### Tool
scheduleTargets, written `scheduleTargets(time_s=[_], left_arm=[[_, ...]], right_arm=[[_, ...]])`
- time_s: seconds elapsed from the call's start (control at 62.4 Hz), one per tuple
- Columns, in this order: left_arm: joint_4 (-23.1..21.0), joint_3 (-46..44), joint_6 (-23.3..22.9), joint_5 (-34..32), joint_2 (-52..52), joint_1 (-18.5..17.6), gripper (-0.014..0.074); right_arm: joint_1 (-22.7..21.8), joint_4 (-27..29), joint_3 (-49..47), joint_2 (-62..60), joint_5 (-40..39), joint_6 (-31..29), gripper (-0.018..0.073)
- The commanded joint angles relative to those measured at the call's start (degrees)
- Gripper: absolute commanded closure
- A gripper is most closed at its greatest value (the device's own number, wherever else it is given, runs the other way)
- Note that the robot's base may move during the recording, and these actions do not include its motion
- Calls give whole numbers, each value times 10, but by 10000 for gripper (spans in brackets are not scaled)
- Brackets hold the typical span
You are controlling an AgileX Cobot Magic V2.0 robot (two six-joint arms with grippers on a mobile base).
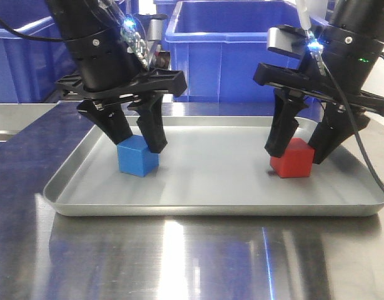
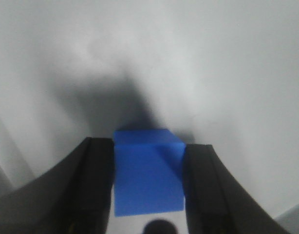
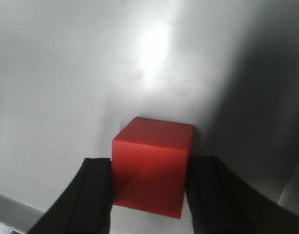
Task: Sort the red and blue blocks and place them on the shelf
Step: 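Close left gripper on blue cube and right gripper on red cube, then lift both held cubes up off the tray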
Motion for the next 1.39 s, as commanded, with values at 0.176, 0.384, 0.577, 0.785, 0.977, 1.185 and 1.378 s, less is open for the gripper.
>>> scheduleTargets(time_s=[0.176, 0.384, 0.577, 0.785, 0.977, 1.185, 1.378], left_arm=[[-6, -19, -6, -17, -28, -5, 369], [-6, -19, -6, -16, -28, -5, 369], [-6, -19, -6, -16, -29, -5, 369], [9, -48, -6, -5, -35, -5, 370], [35, -109, -6, 26, -35, -5, 372], [48, -169, -6, 43, -39, -2, 435], [64, -195, -6, 45, -60, 1, 463]], right_arm=[[-1, 7, -17, -26, -6, -4, 491], [-1, 7, -17, -26, -1, -4, 491], [-1, 7, -18, -28, 1, -5, 491], [-1, 7, -39, -29, 14, -9, 491], [-1, 7, -94, -29, 42, -19, 491], [-1, -13, -153, -47, 55, -23, 491], [-2, -31, -190, -82, 56, -23, 491]])
